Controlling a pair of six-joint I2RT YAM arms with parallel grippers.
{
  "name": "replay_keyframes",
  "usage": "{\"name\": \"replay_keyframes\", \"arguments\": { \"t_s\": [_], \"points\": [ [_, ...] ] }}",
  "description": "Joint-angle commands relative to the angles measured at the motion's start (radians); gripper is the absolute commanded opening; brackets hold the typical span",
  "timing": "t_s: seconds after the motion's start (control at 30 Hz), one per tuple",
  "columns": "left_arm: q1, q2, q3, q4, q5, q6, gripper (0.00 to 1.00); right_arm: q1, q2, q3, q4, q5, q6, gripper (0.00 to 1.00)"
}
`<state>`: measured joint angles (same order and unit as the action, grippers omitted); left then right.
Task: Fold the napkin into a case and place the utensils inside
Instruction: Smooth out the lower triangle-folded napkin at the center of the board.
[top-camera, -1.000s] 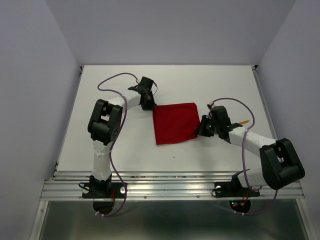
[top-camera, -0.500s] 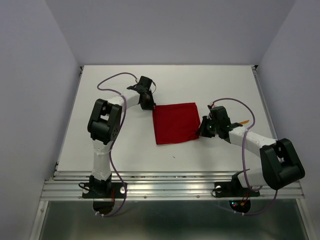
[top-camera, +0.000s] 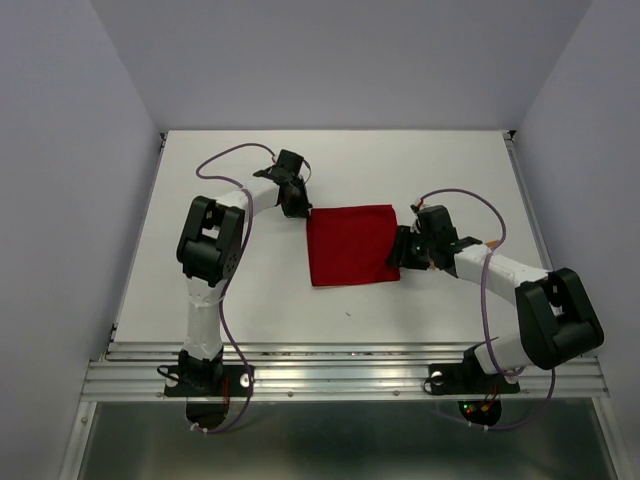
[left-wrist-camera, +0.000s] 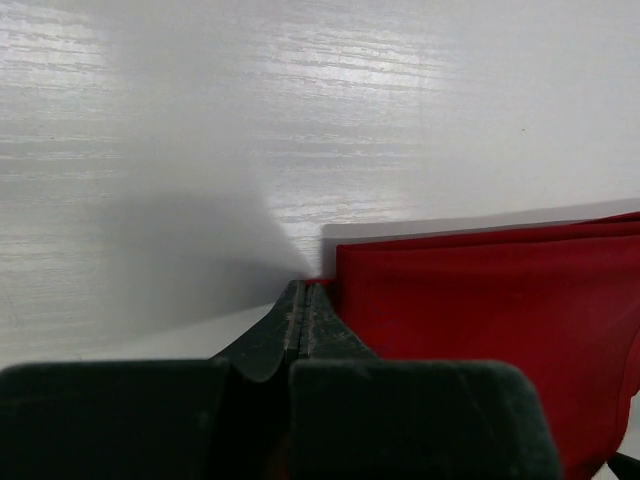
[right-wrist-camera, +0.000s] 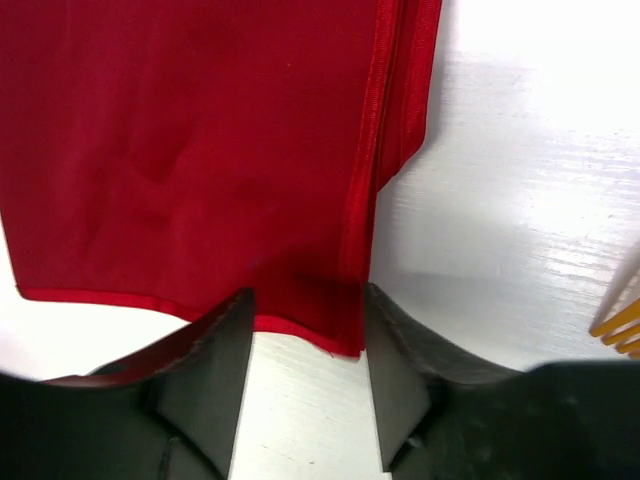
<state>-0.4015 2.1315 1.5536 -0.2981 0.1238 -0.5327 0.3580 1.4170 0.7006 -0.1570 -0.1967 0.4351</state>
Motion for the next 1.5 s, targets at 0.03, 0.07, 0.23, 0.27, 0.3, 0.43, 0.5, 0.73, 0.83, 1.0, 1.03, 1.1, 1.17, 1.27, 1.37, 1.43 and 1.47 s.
{"name": "replay_keyframes", "arguments": {
  "t_s": [0.03,0.07,0.23,0.27,0.3,0.43,0.5,0.73,0.83,1.0,1.03,1.1,1.17,1.27,1.37,1.43,1.47],
  "points": [
    [0.004,0.011,0.005,-0.027,0.0,0.023,0.0,0.006,-0.01,0.065,-0.036,0.029,-0.044,0.57],
    [0.004,0.004,0.003,-0.027,-0.001,0.022,0.0,0.006,-0.016,0.069,-0.038,0.031,-0.044,0.57],
    [0.004,-0.016,-0.004,-0.029,-0.009,0.026,0.0,0.015,-0.039,0.137,-0.036,0.036,-0.026,0.56],
    [0.004,-0.016,-0.004,-0.03,-0.009,0.025,0.0,0.041,-0.029,0.152,-0.035,0.048,-0.021,0.54],
    [0.004,-0.016,-0.006,-0.03,-0.009,0.025,0.0,0.053,-0.018,0.167,-0.03,0.054,-0.021,0.53],
    [0.004,-0.015,-0.018,-0.021,0.003,0.02,0.0,0.139,0.094,0.309,-0.001,0.086,-0.007,0.47],
    [0.004,-0.018,-0.03,-0.015,0.016,0.016,0.0,0.171,0.196,0.367,0.013,0.1,0.004,0.44],
    [0.013,-0.025,-0.061,0.025,0.077,0.007,0.0,0.242,0.474,0.64,0.063,0.102,0.03,0.4],
    [0.018,-0.028,-0.067,0.039,0.114,0.004,0.0,0.242,0.561,0.73,0.062,0.088,0.033,0.41],
    [0.03,-0.027,-0.066,0.037,0.132,0.011,0.0,0.26,0.652,0.818,0.048,0.08,0.034,0.47],
    [0.032,-0.027,-0.067,0.039,0.137,0.011,0.0,0.26,0.664,0.841,0.045,0.079,0.037,0.47],
    [0.036,-0.028,-0.072,0.042,0.145,0.011,0.0,0.26,0.701,0.873,0.034,0.088,0.037,0.47],
    [0.039,-0.028,-0.076,0.043,0.154,0.013,0.0,0.26,0.726,0.884,0.033,0.1,0.037,0.47],
    [0.041,-0.031,-0.087,0.053,0.165,0.014,0.0,0.26,0.744,0.901,0.033,0.103,0.039,0.45],
    [0.041,-0.03,-0.095,0.06,0.172,0.014,0.0,0.269,0.764,0.91,0.028,0.108,0.039,0.41],
    [0.041,-0.03,-0.096,0.063,0.18,0.014,0.0,0.269,0.772,0.913,0.024,0.117,0.037,0.34],
    [0.041,-0.03,-0.098,0.065,0.181,0.014,0.0,0.269,0.774,0.915,0.024,0.124,0.036,0.32]
  ]
}}
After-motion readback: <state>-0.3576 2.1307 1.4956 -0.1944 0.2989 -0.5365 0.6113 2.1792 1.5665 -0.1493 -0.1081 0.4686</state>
